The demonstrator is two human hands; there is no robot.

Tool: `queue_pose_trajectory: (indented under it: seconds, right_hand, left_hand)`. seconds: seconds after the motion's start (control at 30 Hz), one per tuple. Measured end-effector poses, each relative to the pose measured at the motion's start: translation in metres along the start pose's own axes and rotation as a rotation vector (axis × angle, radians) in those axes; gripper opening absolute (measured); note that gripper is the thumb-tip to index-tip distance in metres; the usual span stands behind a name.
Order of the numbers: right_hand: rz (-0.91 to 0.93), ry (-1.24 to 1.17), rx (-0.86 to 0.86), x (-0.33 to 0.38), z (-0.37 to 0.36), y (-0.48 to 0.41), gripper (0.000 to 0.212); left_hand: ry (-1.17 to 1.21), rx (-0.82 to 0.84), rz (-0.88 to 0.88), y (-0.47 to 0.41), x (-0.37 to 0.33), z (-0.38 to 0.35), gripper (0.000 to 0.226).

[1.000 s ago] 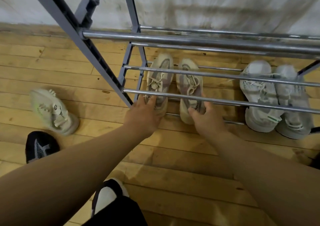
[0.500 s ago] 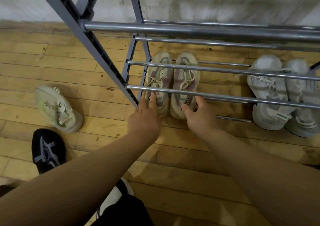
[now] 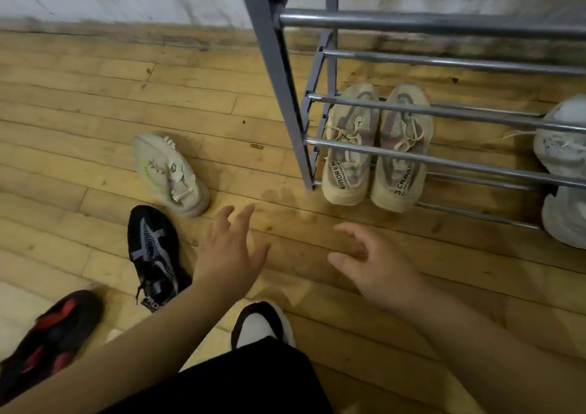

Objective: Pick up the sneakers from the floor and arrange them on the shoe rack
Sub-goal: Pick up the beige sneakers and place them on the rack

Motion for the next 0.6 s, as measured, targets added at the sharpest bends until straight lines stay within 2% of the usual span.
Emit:
queue_pose_trajectory:
  seconds: [0.13,0.27,0.4,0.5,0.6]
  right_hand:
    - [0.064,0.042,0.111,0.051,-0.044,-0.025,0.052]
    - [0.094,0.074,0.148,0.088,-0.069,-0.043,0.053]
    - [0.032,0.049,0.162,0.096,-0.076,-0.050,0.050]
    - [0.036,0.074,0.148,0.102,-0.070,-0.047,0.052]
    - [0.074,0.142,0.151,0.115,-0.058,-0.043,0.058]
  left_hand:
    - [-0.063,-0.066,0.203,-0.047,0.055,0.016,0.089]
    - [-0.004,0.032,0.407,-0.103,0.091,0.021,0.093]
    - [0.105,0.098,0.312,-0.125,0.088,0.013,0.075]
    - [0.173,0.071,0.310,-0.116,0.086,0.015,0.067]
    - [0.404,-0.011,0.265,-0.082,0.080,0.034,0.063]
Point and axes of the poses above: each hand's wrist, its own y-axis away from the middle knuckle, its own z-axis out of the back of the hand, x = y × z, the point moved 3 cm from there along -y, towards the middle knuckle, and after that the axes turned 8 degrees about -x, right-handed, at the moved point
